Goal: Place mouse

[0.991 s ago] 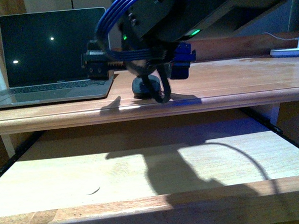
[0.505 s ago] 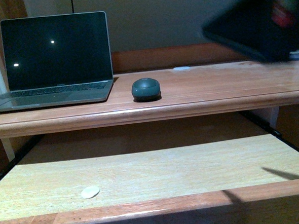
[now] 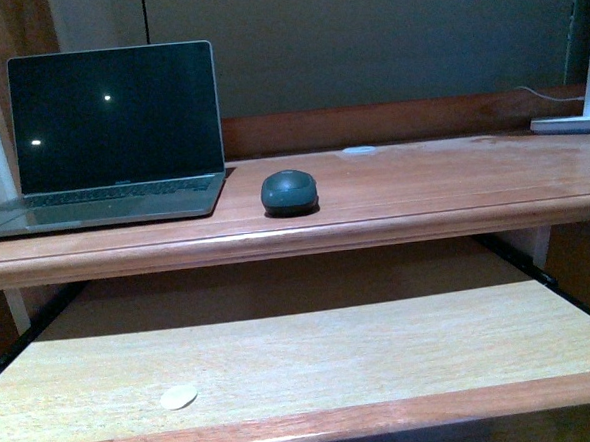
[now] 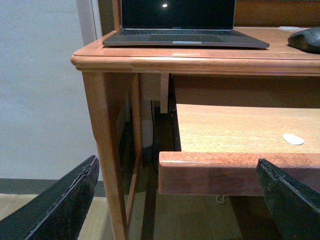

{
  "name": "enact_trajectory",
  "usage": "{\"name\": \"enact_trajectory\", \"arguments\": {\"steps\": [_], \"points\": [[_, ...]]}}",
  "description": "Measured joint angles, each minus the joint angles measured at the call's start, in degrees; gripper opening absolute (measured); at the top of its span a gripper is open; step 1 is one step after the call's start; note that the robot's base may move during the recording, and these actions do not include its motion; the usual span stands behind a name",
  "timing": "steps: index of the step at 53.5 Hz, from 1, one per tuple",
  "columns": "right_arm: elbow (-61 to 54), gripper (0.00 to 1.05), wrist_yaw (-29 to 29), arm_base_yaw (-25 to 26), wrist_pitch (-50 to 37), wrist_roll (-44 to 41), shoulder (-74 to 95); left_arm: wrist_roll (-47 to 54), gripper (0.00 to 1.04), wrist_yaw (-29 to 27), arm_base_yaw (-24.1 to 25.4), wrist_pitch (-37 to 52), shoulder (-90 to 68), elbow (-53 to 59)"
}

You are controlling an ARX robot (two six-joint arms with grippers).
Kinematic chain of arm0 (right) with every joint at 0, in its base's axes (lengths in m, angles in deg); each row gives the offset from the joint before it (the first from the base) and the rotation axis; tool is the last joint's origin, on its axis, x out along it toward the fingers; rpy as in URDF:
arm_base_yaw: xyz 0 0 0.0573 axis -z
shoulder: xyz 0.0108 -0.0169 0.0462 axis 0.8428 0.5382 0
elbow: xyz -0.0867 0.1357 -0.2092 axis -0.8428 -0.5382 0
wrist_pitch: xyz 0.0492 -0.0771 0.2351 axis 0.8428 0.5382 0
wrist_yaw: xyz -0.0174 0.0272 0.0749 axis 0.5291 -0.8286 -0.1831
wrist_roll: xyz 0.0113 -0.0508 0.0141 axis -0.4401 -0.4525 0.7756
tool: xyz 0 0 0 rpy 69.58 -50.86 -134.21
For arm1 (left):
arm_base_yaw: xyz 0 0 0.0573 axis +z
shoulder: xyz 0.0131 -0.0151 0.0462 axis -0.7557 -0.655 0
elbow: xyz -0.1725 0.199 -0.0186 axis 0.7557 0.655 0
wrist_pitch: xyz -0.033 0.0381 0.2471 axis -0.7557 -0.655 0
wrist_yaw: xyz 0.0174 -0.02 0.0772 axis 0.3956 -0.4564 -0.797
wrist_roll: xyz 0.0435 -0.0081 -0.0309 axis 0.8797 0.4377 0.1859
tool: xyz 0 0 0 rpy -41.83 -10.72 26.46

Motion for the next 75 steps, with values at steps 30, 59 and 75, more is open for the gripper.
{"name": "enact_trajectory", "arguments": {"steps": [30, 59, 75], "points": [[23.4, 0.97, 31.7, -17.9, -24.9, 12.0, 38.8, 0.0, 0.97, 0.0, 0.0, 0.0, 0.0, 0.0], [44.5, 0.97, 40.4, -22.0, -19.6, 19.0, 54.7, 0.0, 0.97, 0.0, 0.0, 0.0, 0.0, 0.0], [24.8, 0.97, 38.6, -11.1, -15.1, 30.4, 26.9, 0.0, 0.97, 0.0, 0.0, 0.0, 0.0, 0.0]]}}
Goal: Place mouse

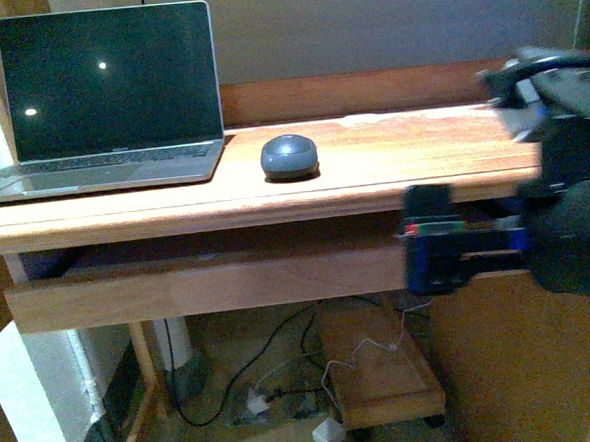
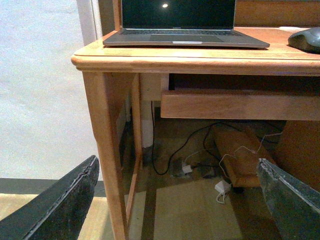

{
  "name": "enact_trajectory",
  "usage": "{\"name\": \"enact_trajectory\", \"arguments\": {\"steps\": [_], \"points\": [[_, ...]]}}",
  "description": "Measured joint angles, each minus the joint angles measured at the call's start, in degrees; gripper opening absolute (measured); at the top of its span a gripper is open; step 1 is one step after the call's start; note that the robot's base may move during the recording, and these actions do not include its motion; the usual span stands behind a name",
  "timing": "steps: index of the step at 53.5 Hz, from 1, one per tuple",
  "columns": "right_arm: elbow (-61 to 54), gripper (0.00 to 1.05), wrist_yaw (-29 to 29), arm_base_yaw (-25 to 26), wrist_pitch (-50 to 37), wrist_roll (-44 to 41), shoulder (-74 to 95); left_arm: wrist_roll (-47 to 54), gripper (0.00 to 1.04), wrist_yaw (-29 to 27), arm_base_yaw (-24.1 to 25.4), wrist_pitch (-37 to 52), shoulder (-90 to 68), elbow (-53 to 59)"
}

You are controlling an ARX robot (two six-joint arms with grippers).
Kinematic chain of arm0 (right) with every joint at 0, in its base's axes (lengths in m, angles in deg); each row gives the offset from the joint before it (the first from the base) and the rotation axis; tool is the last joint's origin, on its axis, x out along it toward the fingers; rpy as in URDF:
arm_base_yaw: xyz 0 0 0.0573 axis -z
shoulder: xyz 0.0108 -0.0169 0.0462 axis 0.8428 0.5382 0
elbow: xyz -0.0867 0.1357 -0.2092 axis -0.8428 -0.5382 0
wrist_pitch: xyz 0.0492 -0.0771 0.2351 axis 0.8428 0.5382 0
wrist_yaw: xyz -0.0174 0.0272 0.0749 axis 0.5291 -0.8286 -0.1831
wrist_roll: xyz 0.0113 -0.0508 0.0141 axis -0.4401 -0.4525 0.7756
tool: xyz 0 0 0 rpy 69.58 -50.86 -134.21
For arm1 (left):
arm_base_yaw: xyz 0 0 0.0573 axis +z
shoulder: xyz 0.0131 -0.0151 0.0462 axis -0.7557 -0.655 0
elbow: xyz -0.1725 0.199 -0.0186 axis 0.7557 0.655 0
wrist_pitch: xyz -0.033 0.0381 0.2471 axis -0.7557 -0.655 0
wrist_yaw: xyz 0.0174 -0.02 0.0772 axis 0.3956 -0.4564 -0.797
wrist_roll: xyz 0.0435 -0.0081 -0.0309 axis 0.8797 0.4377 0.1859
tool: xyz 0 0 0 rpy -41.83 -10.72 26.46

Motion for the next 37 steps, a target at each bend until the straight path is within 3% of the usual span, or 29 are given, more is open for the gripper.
{"name": "enact_trajectory", "arguments": {"steps": [13, 26, 37], "points": [[-16.9, 0.97, -5.9, 7.3, 13.0, 7.1, -30.7, 0.0, 0.97, 0.0, 0.0, 0.0, 0.0, 0.0], [-24.8, 0.97, -6.4, 5.8, 36.8, 11.6, -66.5, 0.0, 0.97, 0.0, 0.0, 0.0, 0.0, 0.0], [-29.3, 0.97, -13.3, 10.7, 37.8, 11.7, -76.0, 0.0, 0.97, 0.0, 0.0, 0.0, 0.0, 0.0]]}}
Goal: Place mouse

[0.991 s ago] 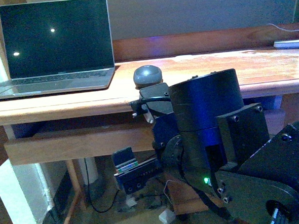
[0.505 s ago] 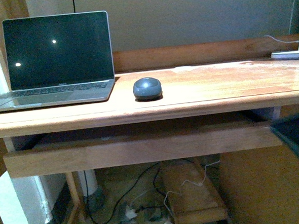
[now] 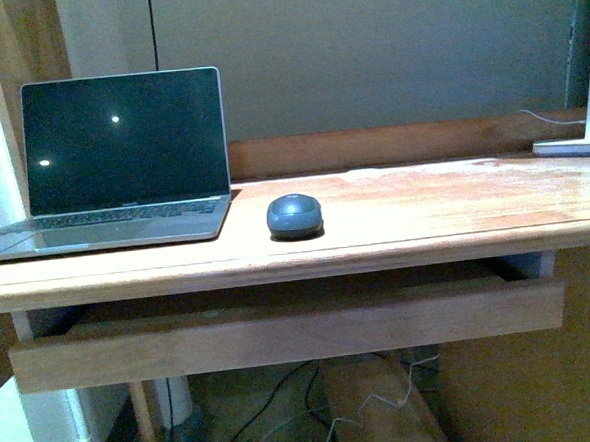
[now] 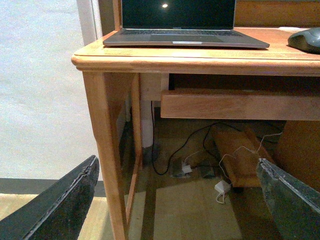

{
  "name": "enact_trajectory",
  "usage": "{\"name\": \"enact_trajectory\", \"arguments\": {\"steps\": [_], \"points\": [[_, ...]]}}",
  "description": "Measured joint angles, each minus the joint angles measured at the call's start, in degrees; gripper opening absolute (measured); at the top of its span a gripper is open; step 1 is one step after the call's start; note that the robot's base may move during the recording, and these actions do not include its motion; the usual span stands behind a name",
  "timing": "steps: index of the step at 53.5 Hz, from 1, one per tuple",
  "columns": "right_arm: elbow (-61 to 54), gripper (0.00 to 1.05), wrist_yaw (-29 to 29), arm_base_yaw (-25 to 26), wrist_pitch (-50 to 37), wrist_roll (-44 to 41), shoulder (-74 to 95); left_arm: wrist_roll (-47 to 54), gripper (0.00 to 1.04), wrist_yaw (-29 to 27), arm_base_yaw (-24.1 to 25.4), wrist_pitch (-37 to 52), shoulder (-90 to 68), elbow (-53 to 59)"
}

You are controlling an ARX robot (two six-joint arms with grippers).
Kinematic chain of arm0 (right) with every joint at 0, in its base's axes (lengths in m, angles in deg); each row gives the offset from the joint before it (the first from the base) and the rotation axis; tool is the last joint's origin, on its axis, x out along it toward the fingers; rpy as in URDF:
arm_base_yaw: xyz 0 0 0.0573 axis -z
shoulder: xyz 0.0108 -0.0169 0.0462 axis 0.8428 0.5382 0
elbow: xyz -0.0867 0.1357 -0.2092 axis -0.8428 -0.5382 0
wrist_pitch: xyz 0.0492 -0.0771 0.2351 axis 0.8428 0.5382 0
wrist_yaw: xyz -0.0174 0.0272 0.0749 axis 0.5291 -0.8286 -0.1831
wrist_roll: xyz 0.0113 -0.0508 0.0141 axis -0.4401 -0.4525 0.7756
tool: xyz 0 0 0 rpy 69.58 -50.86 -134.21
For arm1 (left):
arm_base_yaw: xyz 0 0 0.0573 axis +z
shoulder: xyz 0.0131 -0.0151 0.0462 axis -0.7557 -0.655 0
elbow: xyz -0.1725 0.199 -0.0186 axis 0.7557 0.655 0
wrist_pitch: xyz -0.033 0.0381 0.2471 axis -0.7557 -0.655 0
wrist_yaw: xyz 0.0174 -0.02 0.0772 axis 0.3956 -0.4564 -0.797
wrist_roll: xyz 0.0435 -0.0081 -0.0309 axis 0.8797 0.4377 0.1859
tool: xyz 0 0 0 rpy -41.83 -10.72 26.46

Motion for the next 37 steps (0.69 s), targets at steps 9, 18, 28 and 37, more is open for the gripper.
{"name": "enact_trajectory", "arguments": {"steps": [9, 18, 28, 37], "points": [[-8.0, 0.97, -9.6, 11.0, 2.5, -1.2, -6.9, 0.0, 0.97, 0.0, 0.0, 0.0, 0.0, 0.0], [-9.0, 0.8, 0.7, 17.5, -0.8, -10.5, -11.2, 0.0, 0.97, 0.0, 0.0, 0.0, 0.0, 0.0], [-8.9, 0.49, 6.2, 17.4, -1.4, -18.5, -11.1, 0.0, 0.97, 0.0, 0.0, 0.0, 0.0, 0.0], [-8.5, 0.22, 6.2, 17.4, -1.5, -19.7, -10.7, 0.0, 0.97, 0.0, 0.0, 0.0, 0.0, 0.0]]}}
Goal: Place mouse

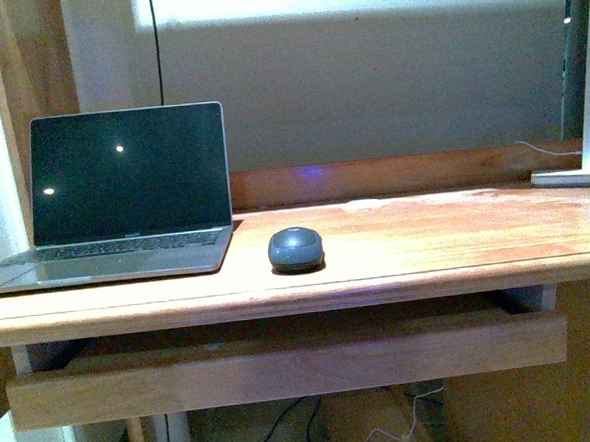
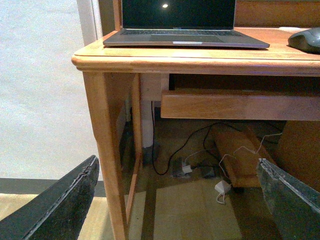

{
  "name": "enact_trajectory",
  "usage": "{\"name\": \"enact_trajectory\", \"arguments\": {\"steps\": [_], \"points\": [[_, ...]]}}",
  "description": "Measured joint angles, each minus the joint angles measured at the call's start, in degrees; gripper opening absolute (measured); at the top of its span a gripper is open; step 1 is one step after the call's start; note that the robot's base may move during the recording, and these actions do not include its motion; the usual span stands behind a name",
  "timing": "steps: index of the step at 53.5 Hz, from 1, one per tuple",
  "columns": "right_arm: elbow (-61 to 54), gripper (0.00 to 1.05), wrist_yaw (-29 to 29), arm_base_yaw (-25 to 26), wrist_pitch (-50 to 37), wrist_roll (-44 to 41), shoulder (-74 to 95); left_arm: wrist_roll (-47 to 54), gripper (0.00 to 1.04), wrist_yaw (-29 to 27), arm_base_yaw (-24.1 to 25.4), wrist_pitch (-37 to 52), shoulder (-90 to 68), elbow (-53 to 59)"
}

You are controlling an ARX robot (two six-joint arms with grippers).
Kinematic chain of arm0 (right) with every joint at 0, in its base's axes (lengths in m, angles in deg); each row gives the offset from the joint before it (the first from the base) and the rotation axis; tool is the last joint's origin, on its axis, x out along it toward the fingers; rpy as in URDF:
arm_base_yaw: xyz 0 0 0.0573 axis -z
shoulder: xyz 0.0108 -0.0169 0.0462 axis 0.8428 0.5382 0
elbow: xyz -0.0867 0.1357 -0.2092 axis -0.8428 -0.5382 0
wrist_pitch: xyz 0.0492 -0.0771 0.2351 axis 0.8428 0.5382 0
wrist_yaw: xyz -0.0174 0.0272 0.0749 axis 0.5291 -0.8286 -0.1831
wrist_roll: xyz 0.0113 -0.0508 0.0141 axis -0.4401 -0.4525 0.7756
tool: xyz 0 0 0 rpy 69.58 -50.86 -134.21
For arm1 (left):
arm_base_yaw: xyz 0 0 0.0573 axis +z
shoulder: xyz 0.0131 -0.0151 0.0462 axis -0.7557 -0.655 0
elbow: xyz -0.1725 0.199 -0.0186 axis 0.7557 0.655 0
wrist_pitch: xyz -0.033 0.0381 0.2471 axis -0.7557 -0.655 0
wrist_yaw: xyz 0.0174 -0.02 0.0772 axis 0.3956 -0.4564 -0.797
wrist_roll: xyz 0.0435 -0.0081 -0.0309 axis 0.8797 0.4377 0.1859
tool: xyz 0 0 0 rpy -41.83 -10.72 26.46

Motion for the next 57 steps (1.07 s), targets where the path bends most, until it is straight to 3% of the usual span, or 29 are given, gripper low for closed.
{"name": "enact_trajectory", "arguments": {"steps": [7, 20, 35, 48, 57], "points": [[0.0, 0.03, 0.0, 0.0, 0.0, -0.8, 0.0, 0.0, 0.97, 0.0, 0.0, 0.0, 0.0, 0.0], [0.0, 0.03, 0.0, 0.0, 0.0, -0.8, 0.0, 0.0, 0.97, 0.0, 0.0, 0.0, 0.0, 0.0], [0.0, 0.46, 0.0, 0.0, 0.0, -0.9, 0.0, 0.0, 0.97, 0.0, 0.0, 0.0, 0.0, 0.0], [0.0, 0.98, 0.0, 0.0, 0.0, -0.8, 0.0, 0.0, 0.97, 0.0, 0.0, 0.0, 0.0, 0.0], [0.0, 0.97, 0.0, 0.0, 0.0, -0.8, 0.0, 0.0, 0.97, 0.0, 0.0, 0.0, 0.0, 0.0]]}}
